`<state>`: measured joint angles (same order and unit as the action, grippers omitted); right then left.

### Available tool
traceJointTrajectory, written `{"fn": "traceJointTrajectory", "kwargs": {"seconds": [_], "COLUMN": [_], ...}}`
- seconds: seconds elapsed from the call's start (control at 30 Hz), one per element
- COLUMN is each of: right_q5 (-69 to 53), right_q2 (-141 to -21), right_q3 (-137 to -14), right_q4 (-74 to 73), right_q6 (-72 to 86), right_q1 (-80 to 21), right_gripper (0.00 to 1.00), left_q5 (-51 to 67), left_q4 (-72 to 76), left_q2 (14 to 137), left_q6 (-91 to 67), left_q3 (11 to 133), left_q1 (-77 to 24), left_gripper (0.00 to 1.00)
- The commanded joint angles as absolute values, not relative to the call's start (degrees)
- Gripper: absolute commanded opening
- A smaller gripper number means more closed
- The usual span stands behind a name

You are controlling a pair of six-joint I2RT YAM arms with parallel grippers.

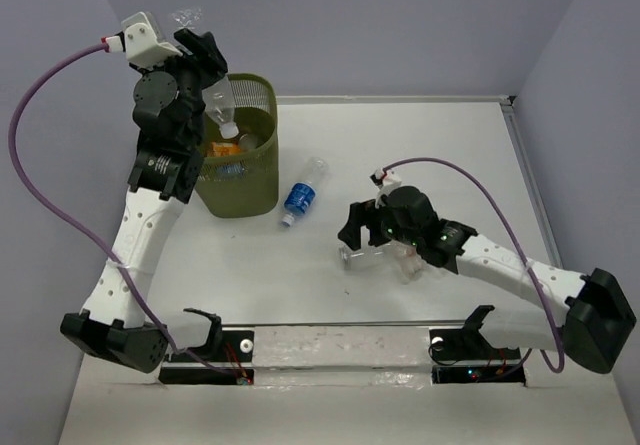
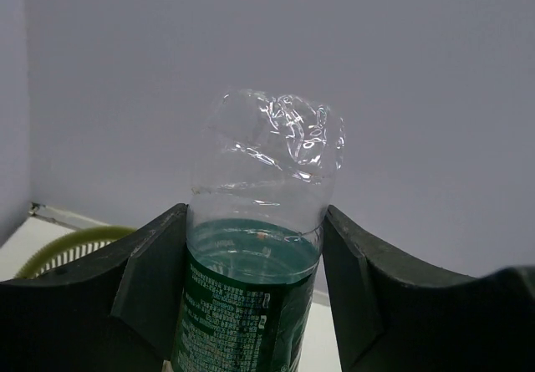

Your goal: Put the plastic bottles in the bin

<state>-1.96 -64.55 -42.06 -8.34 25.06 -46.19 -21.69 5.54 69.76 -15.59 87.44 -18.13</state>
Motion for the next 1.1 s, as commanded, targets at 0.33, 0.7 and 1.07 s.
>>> {"fn": "traceJointTrajectory", "kwargs": {"seconds": [0.33,0.7,1.07], "right_q5": [7.6,6.3,6.5], "right_q2": [-98.2,-120.8,-125.0], "right_q3": [-68.2,-87.9,-88.2], "right_q4": [11.0,2.7,3.0], "right_q6": [40.2,43.1,45.3], "right_q1": [-39.6,-38.4,-38.4], "right_gripper": [1.0,1.0,0.84], "left_q5": [-28.4,-7.5,-1.9], "left_q4": [20.2,6.2,-6.7], "left_q2": [77.2,59.4,36.1], "left_q6": [-6.9,-18.7,-17.8], "left_q3": [83.0,70.8,51.0], "left_q1": [-14.6,-16.4,-17.3], "left_gripper": [0.99,0.99,0.99]}}
